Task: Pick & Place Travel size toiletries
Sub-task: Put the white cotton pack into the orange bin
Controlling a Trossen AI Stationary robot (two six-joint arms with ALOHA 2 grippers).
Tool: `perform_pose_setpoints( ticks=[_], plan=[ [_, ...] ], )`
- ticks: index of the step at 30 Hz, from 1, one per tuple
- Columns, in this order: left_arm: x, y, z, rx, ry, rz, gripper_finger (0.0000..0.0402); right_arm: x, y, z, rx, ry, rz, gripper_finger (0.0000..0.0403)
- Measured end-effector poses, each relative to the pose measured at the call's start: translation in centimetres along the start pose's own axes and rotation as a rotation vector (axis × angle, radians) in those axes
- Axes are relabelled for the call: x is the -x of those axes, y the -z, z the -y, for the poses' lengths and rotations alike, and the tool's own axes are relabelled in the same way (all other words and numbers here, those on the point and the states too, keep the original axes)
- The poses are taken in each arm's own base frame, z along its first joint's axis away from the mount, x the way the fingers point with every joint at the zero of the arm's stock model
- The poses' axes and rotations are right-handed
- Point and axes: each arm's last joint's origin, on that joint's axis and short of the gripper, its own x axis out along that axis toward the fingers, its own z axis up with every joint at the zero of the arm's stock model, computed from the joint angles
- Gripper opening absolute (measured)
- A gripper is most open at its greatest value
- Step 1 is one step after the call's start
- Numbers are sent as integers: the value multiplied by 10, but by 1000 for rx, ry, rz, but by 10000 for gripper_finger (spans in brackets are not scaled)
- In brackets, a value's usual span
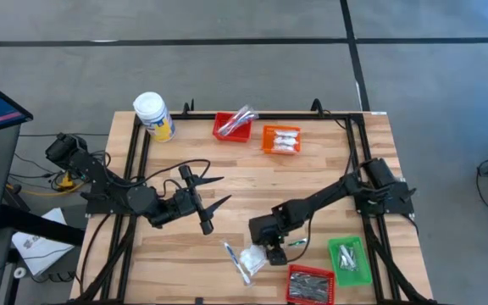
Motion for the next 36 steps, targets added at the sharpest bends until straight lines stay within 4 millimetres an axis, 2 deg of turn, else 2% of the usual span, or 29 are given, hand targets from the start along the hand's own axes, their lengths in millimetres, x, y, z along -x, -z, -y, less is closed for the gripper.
perform_pose_setpoints(
  ticks=[5,10,15,21,29,33,36],
  plan=[
    [0,0,0,0,0,0,227,-1,-5,1,13,4,50,221],
    [0,0,0,0,0,0,227,0,-7,4,-21,28,78,175],
    [0,0,0,0,0,0,227,0,-7,5,-47,32,78,112],
    [0,0,0,0,-1,0,227,1,-8,8,-82,57,82,12],
    [0,0,0,0,-5,-3,227,9,-9,11,-94,119,102,3],
    [0,0,0,0,-8,-4,227,31,-9,6,-91,197,138,1],
    [0,0,0,0,-10,-6,227,58,-11,-2,-81,248,200,1]
  ],
)
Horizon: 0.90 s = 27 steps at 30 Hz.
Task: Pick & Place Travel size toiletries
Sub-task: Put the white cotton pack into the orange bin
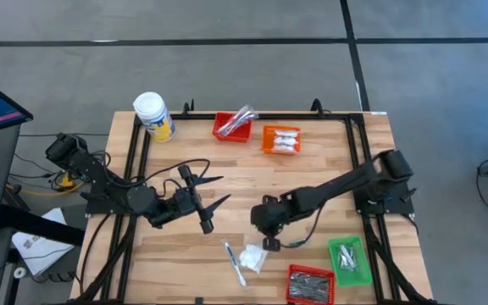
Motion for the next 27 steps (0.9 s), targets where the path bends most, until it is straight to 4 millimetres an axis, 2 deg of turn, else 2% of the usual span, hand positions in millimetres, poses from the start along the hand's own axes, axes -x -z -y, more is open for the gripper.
perform_pose_setpoints(
  ticks=[5,9,12,16,17,19,21,23,25,27],
  plan=[
    [0,1,-2,-1,-68,-41,227,43,-4,-6,0,29,84,1],
    [0,2,-3,-7,-96,-58,227,55,-4,-13,-16,-18,104,1],
    [0,2,-3,-7,-96,-58,227,51,-1,-23,43,-105,78,2],
    [0,2,-3,-8,-96,-58,227,38,11,-39,248,-155,11,4],
    [0,2,-3,-7,-97,-58,227,34,18,-41,306,-146,-32,2],
    [0,2,-3,-8,-96,-58,227,19,16,-46,390,-146,-12,1],
    [0,2,-3,-6,-91,-54,227,6,22,-43,433,-122,-64,1],
    [0,2,-3,-7,-89,-54,227,-11,13,-41,442,-155,-58,1],
    [0,1,-3,-4,-88,-51,227,-20,11,-37,441,-234,-106,1],
    [0,2,-3,-5,-88,-53,227,-28,-2,-39,468,-334,-82,1]
  ],
)
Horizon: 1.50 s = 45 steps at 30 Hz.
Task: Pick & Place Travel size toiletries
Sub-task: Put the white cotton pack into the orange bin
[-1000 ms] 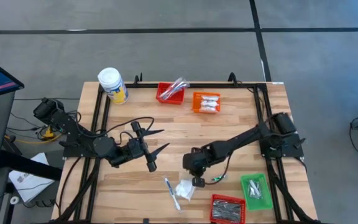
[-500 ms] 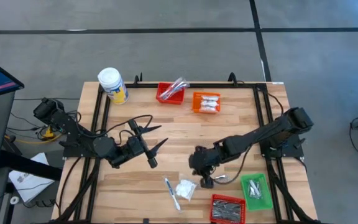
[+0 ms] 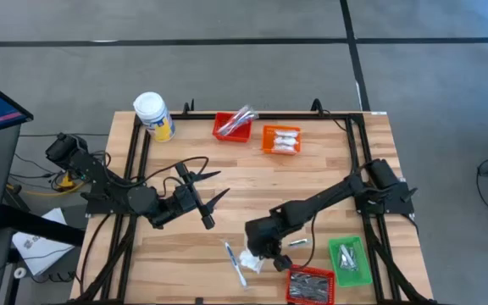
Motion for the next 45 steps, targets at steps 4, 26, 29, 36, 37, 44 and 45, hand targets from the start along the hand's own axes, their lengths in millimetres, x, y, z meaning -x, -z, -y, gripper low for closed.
perform_pose_setpoints(
  ticks=[4,26,29,36,37,44,45],
  plan=[
    [0,0,0,1,0,-1,227,-10,-15,6,70,-131,15,0],
    [1,0,1,2,-1,-2,227,-11,-2,55,-175,395,-174,0],
    [1,0,1,3,-1,-1,227,-4,-1,48,-214,507,-193,0],
    [1,0,0,2,-3,-3,227,44,-12,21,-296,772,-103,0],
    [1,0,0,2,-4,-3,227,51,-14,16,-299,790,-74,0],
    [1,0,0,2,-16,-11,227,64,-22,-12,-206,601,1,0],
    [1,0,0,2,-17,-11,227,59,-20,-14,-164,594,-24,0]
  ],
)
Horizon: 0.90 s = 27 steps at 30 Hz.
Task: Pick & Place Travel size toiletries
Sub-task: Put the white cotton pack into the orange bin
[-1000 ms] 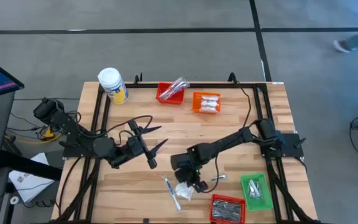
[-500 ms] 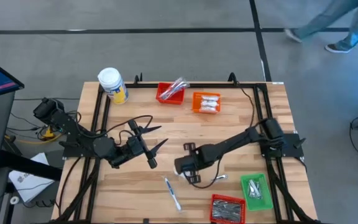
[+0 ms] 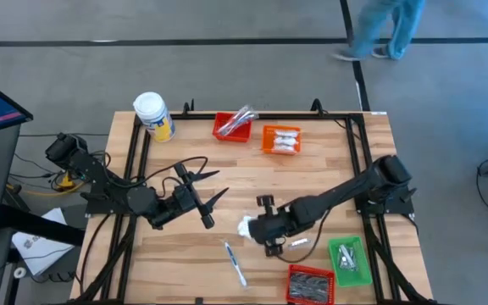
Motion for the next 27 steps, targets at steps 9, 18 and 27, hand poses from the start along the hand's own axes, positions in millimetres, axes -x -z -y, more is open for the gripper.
perform_pose_setpoints(
  ticks=[9,18,27],
  plan=[
    [0,0,0,0,0,0,227,-35,27,-31,255,64,-172,0],
    [0,0,0,3,0,0,227,-38,24,-24,238,92,-159,0],
    [2,18,9,68,82,-116,227,-40,21,-30,68,219,-77,0]
  ],
)
